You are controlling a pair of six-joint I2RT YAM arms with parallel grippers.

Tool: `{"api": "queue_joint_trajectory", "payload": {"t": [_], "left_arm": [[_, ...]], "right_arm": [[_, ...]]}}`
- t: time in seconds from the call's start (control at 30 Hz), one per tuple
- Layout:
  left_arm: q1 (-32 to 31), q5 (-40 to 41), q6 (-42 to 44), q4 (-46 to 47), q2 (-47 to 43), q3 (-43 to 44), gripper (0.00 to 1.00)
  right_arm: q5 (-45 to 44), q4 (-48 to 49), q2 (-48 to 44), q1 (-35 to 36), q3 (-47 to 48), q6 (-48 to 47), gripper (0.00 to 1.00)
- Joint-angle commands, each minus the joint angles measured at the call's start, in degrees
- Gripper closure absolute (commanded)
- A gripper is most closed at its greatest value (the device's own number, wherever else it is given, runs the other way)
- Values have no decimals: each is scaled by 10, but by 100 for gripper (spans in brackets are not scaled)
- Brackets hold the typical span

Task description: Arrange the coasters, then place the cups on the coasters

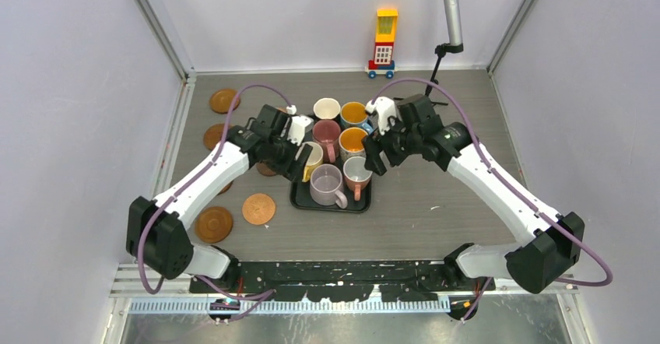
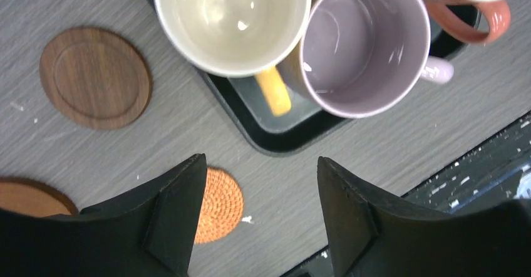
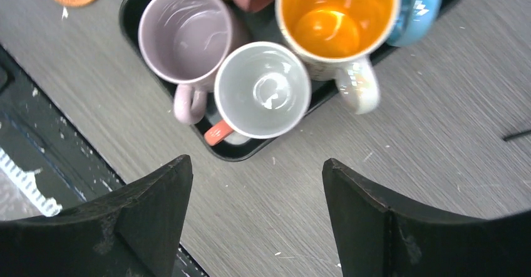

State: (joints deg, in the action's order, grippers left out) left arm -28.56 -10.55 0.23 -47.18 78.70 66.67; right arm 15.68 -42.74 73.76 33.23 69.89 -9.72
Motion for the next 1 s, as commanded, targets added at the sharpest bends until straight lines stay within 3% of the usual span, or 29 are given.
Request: {"api": "queue_joint_trajectory", "payload": {"t": [0.0,0.37,0.63,0.97], "left_arm": [[-26,20,-23,83,34,2,34],[-29,74,-22,114,114,15,45],[-25,101,14,120,102,-7,56],[-23,81,23,169,118,-34,56]], "right_arm": [[-5,16,-13,-41,38,50,19],[-12,18,-21,-88,49,58,19],[-7,15,-21,-91,48,57,19],[-5,7,-23,-92,50,55,19]]}}
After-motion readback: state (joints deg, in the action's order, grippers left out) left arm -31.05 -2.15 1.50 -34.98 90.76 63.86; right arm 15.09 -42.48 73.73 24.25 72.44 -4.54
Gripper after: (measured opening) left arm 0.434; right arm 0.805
